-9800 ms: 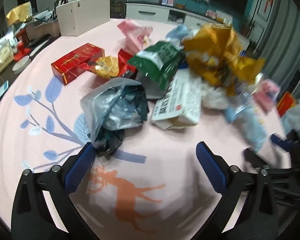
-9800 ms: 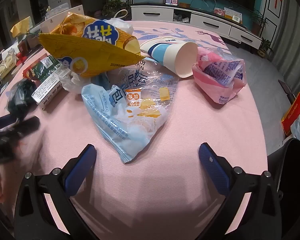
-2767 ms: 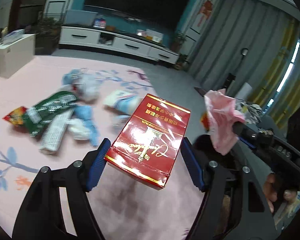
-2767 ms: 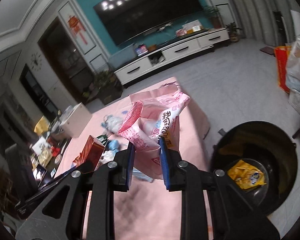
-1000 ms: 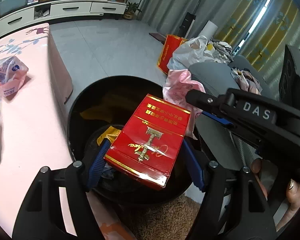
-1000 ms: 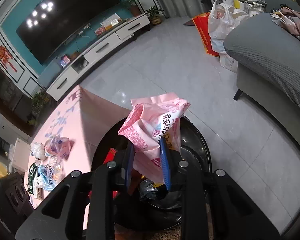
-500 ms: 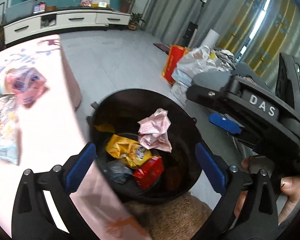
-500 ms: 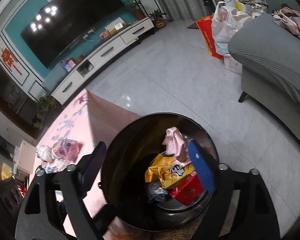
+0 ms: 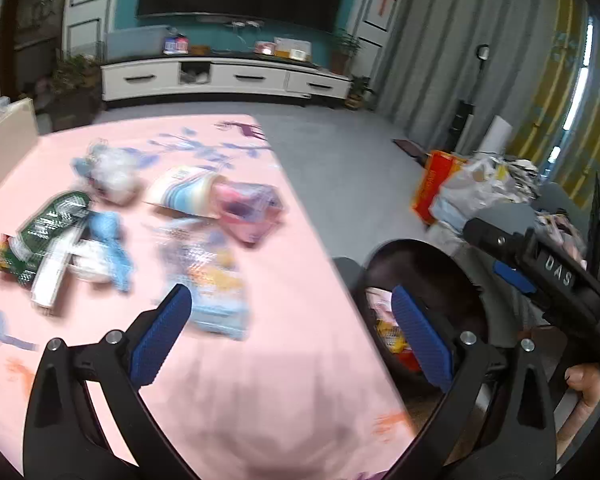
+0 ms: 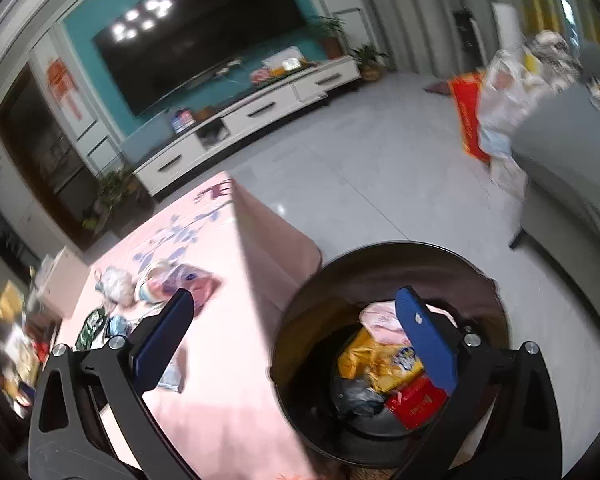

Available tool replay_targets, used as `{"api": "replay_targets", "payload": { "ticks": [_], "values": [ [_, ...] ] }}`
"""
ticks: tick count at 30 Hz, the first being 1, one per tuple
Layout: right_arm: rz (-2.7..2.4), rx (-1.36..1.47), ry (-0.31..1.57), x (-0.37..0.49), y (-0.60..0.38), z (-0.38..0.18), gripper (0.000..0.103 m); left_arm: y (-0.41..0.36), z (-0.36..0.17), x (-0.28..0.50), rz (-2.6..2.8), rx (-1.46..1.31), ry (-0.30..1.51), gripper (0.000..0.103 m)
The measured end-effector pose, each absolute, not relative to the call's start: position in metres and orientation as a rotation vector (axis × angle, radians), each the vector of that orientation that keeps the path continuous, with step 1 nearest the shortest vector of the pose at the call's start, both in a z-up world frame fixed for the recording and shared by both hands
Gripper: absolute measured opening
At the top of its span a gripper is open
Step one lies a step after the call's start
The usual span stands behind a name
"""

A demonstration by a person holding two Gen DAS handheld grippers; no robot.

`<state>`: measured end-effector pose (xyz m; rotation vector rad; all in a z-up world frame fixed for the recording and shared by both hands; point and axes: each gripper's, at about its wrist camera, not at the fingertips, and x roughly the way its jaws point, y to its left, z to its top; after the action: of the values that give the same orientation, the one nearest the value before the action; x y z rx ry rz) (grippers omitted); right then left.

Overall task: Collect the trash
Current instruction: 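Move both grippers back over the table toward the remaining trash, then grasp the red snack wrapper with the left gripper while the right grasps the blue face mask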

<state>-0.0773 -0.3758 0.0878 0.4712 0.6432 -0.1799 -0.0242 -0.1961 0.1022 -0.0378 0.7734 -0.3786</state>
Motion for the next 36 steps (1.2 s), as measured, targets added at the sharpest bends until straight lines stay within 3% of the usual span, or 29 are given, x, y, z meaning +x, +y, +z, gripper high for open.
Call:
{"api": "replay_targets", "payload": {
  "ticks": [11, 23, 36],
  "values": [
    [-0.167, 0.263, 0.549, -0.038, -0.275, 0.065, 0.099, -0.101, 0.094, -0.008, -0.142, 0.087, 0.739, 0.100],
    [-0.138, 0.076, 0.551, -0.023, -0.219, 0.034, 0.099, 0.007, 0.060, 0.012, -0.018, -0.163, 0.841, 0.100],
    [-0.169, 0.024, 0.547, -0.022, -0.206, 0.034, 0.099, 0.024, 0.060, 0.015, -0.025, -0.239, 0.857, 0.100]
  ]
}}
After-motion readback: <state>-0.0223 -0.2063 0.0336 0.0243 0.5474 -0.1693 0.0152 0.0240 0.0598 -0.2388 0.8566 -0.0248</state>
